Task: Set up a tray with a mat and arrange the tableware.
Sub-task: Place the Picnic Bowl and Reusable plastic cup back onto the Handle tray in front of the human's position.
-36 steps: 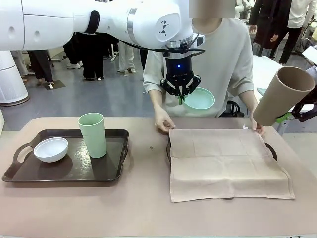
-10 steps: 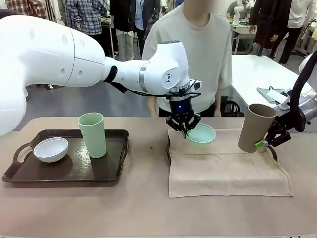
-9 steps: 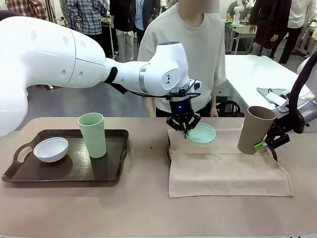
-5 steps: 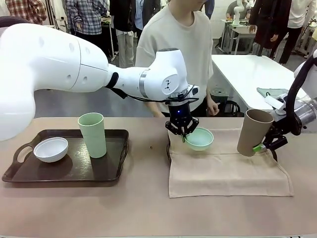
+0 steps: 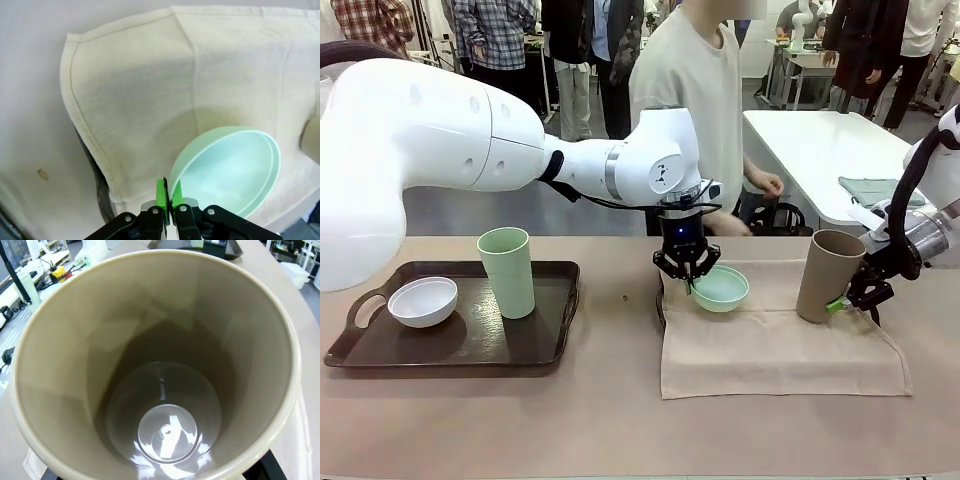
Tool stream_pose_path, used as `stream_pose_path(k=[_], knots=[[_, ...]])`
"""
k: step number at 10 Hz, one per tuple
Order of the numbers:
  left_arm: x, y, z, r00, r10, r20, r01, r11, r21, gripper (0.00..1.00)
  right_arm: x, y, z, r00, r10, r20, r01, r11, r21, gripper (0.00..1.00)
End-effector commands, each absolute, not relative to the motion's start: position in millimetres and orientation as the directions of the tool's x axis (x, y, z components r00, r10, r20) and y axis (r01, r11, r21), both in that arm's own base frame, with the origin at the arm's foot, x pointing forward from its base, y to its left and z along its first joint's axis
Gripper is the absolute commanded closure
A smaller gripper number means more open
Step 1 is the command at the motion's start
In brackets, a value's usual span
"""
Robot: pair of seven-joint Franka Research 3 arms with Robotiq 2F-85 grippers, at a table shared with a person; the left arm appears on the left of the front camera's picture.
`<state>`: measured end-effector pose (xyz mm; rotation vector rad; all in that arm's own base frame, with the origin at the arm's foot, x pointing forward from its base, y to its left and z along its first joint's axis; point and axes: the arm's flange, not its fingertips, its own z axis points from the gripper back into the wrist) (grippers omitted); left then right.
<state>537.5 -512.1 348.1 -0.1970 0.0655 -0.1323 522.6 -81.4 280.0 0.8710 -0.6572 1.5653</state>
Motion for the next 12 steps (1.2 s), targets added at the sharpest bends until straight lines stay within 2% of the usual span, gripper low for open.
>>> stream_pose_path(k=[1, 2, 3, 4, 5, 6, 7, 8, 9, 11, 12], knots=[[543, -517, 350, 0.984, -0.144, -0.104, 0.122, 0.974, -0.192, 0.96, 527, -85, 281, -0.077, 0.565, 0.822, -0.98, -0.194, 0.041, 0.2], [542, -518, 350, 0.982, -0.143, -0.122, 0.119, 0.975, -0.186, 0.8, 525, -85, 281, -0.077, 0.565, 0.822, -0.979, -0.201, 0.046, 0.0], [541, -517, 352, 0.981, -0.147, -0.123, 0.124, 0.976, -0.181, 0.37, 525, -85, 283, -0.077, 0.571, 0.818, -0.979, -0.197, 0.045, 0.0], [539, -517, 356, 0.982, -0.149, -0.112, 0.128, 0.976, -0.174, 0.6, 521, -85, 292, -0.081, 0.577, 0.813, -0.982, -0.185, 0.034, 0.0], [537, -516, 361, 0.983, -0.15, -0.102, 0.131, 0.977, -0.171, 0.17, 518, -85, 303, -0.071, 0.584, 0.808, -0.983, -0.178, 0.042, 0.0], [534, -513, 368, 0.984, -0.152, -0.09, 0.135, 0.976, -0.173, 0.4, 514, -88, 314, -0.07, 0.606, 0.792, -0.986, -0.162, 0.037, 0.0], [530, -509, 374, 0.985, -0.154, -0.072, 0.14, 0.975, -0.175, 0.0, 511, -96, 323, -0.05, 0.615, 0.787, -0.989, -0.139, 0.045, 0.0], [526, -505, 382, 0.987, -0.153, -0.057, 0.141, 0.974, -0.179, 0.2, 509, -105, 331, -0.029, 0.626, 0.78, -0.991, -0.117, 0.057, 0.0], [521, -500, 391, 0.987, -0.151, -0.053, 0.138, 0.97, -0.2, 0.0, 505, -113, 337, 0.02, 0.647, 0.762, -0.99, -0.096, 0.107, 0.0], [512, -491, 409, 0.989, -0.149, -0.02, 0.142, 0.969, -0.204, 0.0, 504, -121, 350, 0.115, 0.697, 0.708, -0.985, -0.012, 0.172, 0.0], [506, -486, 419, 0.989, -0.149, 0.006, 0.147, 0.97, -0.196, 0.07, 502, -120, 358, 0.174, 0.712, 0.681, -0.981, 0.067, 0.181, 0.0]])
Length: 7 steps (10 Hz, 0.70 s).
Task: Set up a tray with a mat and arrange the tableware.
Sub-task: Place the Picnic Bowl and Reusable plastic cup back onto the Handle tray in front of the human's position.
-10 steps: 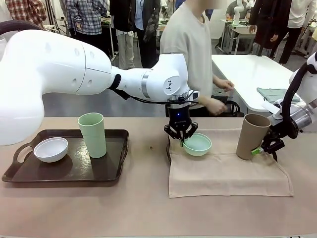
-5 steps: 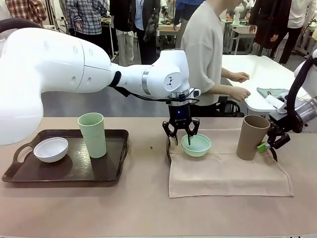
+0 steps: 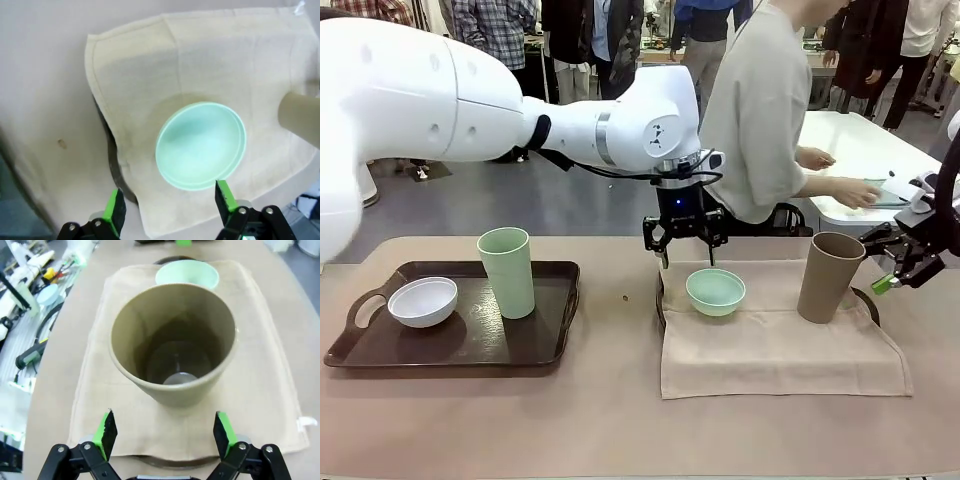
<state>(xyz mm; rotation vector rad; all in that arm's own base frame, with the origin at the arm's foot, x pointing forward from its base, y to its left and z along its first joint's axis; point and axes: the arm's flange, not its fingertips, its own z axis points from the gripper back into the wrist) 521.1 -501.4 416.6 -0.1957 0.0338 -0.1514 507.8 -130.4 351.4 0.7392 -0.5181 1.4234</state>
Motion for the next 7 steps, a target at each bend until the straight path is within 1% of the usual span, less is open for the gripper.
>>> stream_pose_path(k=[1, 2, 4, 5, 6, 7], knots=[[499, -481, 430, 0.988, -0.154, 0.029, 0.157, 0.97, -0.183, 0.07, 497, -115, 372, 0.24, 0.703, 0.67, -0.969, 0.133, 0.209, 0.0], [492, -477, 440, 0.987, -0.155, 0.046, 0.161, 0.974, -0.161, 0.07, 488, -102, 388, 0.3, 0.69, 0.659, -0.954, 0.197, 0.228, 0.0], [480, -465, 461, 0.985, -0.15, 0.083, 0.159, 0.981, -0.11, 0.07, 469, -63, 420, 0.439, 0.683, 0.584, -0.892, 0.409, 0.192, 0.0], [474, -457, 474, 0.985, -0.138, 0.106, 0.148, 0.984, -0.097, 0.07, 458, -37, 435, 0.508, 0.683, 0.524, -0.845, 0.514, 0.15, 0.0], [471, -449, 485, 0.984, -0.122, 0.128, 0.133, 0.988, -0.084, 0.07, 451, -14, 449, 0.584, 0.711, 0.393, -0.792, 0.606, 0.081, 0.0], [465, -441, 494, 0.984, -0.105, 0.146, 0.117, 0.99, -0.077, 0.07, 445, 1, 462, 0.6, 0.735, 0.316, -0.771, 0.637, -0.018, 0.0]])
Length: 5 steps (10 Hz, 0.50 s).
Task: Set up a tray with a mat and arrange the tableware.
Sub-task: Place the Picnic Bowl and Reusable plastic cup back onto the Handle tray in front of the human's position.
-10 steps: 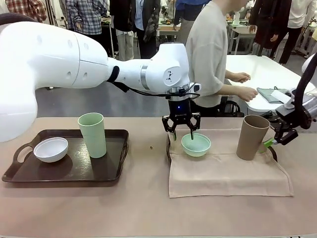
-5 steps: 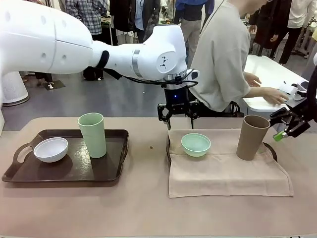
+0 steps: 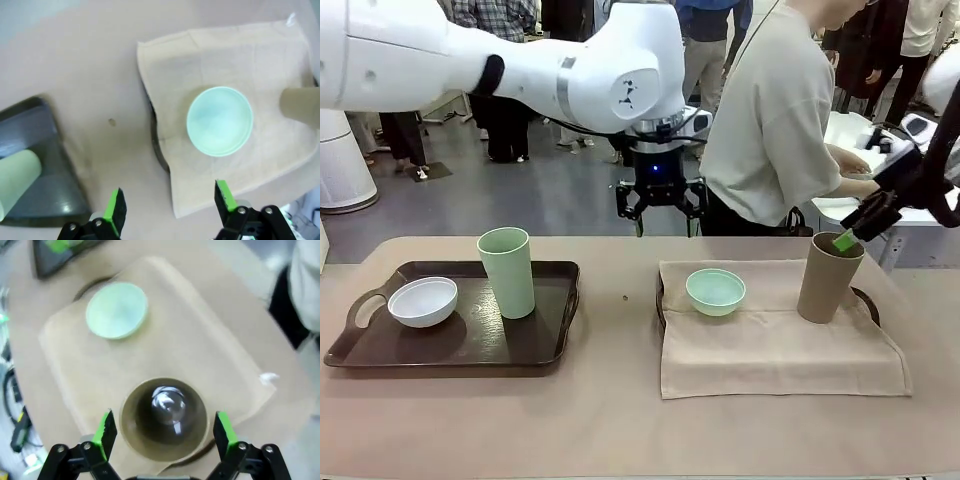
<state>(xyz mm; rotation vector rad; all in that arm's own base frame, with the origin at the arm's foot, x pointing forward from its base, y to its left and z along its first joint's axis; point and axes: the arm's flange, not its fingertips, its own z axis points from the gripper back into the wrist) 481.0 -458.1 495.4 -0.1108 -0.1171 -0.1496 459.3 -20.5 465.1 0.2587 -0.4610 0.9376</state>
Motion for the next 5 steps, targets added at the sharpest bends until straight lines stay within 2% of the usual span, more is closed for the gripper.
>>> stream_pose_path(k=[1, 2, 3, 5], knots=[[457, -435, 505, 0.983, -0.084, 0.161, 0.096, 0.993, -0.068, 0.07, 433, 17, 483, 0.647, 0.726, 0.232, -0.733, 0.676, -0.073, 0.0], [454, -426, 513, 0.982, -0.06, 0.182, 0.071, 0.996, -0.054, 0.07, 431, 37, 502, 0.707, 0.692, 0.143, -0.68, 0.721, -0.129, 0.0], [452, -419, 519, 0.981, -0.039, 0.19, 0.048, 0.998, -0.043, 0.07, 433, 52, 517, 0.73, 0.676, 0.102, -0.664, 0.737, -0.13, 0.0], [449, -405, 534, 0.98, 0.002, 0.201, 0.002, 1.0, -0.021, 0.07, 438, 85, 545, 0.756, 0.651, 0.072, -0.65, 0.759, -0.041, 0.0]])
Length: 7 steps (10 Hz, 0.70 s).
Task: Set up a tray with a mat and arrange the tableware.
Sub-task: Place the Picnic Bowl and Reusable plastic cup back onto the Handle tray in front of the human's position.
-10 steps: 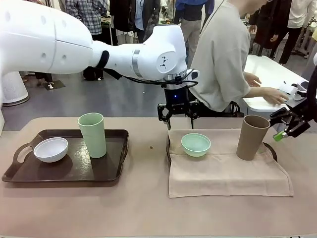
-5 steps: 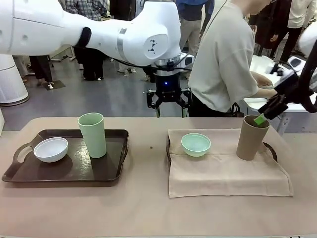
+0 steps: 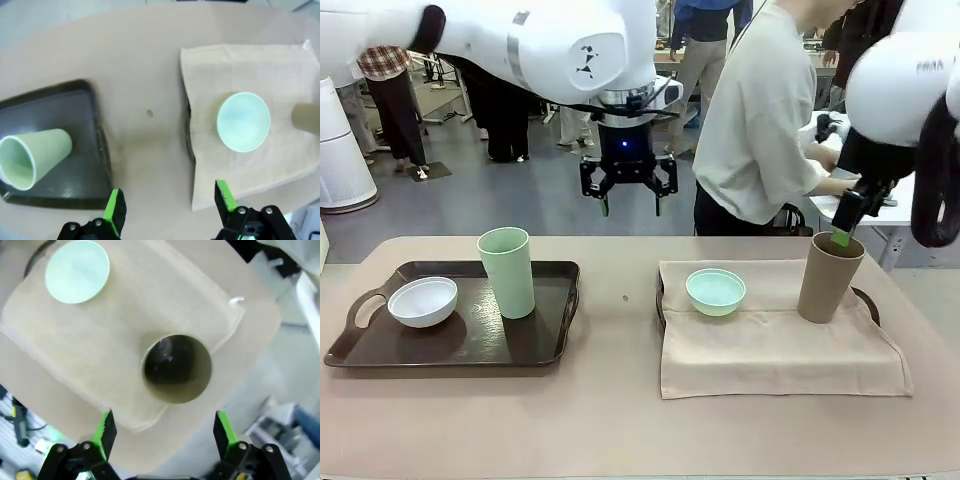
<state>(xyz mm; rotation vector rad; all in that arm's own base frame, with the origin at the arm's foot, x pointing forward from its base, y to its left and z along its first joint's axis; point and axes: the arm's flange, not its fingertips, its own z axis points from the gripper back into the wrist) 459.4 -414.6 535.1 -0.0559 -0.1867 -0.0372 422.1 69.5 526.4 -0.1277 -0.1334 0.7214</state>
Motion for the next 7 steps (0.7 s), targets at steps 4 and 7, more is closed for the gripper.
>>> stream_pose_path(k=[4, 7], knots=[[487, -477, 559, 0.982, 0.066, 0.178, -0.067, 0.998, 0.0, 0.07, 449, 86, 565, 0.824, 0.536, 0.185, -0.564, 0.806, 0.179, 0.0], [457, -426, 553, 0.982, 0.016, 0.19, -0.01, 0.999, -0.034, 0.07, 431, 103, 569, 0.76, 0.641, 0.11, -0.649, 0.756, 0.085, 0.0]])
